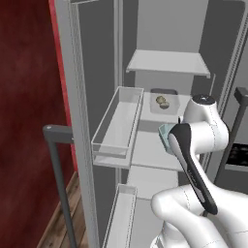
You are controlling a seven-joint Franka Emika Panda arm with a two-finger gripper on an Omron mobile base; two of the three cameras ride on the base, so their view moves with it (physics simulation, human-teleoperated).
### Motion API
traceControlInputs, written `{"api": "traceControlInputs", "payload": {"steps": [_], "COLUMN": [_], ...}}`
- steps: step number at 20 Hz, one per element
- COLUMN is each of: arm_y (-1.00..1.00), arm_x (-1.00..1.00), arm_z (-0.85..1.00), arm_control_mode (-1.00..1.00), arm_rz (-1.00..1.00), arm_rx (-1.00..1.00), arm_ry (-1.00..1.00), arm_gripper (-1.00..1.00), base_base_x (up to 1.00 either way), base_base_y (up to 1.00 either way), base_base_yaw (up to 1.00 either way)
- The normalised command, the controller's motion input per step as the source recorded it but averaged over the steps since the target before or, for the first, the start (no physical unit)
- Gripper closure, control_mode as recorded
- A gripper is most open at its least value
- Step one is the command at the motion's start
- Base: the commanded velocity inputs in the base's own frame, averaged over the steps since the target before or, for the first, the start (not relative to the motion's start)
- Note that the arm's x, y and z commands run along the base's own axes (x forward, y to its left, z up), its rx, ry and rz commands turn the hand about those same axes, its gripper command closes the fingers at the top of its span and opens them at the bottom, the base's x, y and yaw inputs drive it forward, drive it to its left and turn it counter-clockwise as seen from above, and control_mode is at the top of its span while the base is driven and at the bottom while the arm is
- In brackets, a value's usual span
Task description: Place two dumplings into each of the tupperware containers and then place the containers in the fridge.
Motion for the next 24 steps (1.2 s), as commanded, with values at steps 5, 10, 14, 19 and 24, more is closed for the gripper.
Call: {"api": "traceControlInputs", "payload": {"steps": [5,10,14,19,24], "arm_y": [0.00,0.00,0.00,-0.03,-0.02], "arm_x": [0.00,0.00,-0.01,-0.19,-0.11], "arm_z": [0.00,0.00,0.06,0.43,0.55], "arm_control_mode": [1.00,1.00,-1.00,-1.00,-1.00], "arm_rz": [0.00,0.00,0.00,0.00,-0.01], "arm_rx": [0.00,0.00,0.00,0.00,-0.01], "arm_ry": [0.00,0.00,-0.07,-0.41,-0.43], "arm_gripper": [1.00,1.00,1.00,1.00,1.00], "base_base_x": [0.34,0.00,0.00,0.00,0.00], "base_base_y": [0.00,0.00,0.00,0.00,0.00], "base_base_yaw": [-0.09,0.00,0.00,0.00,0.00]}}
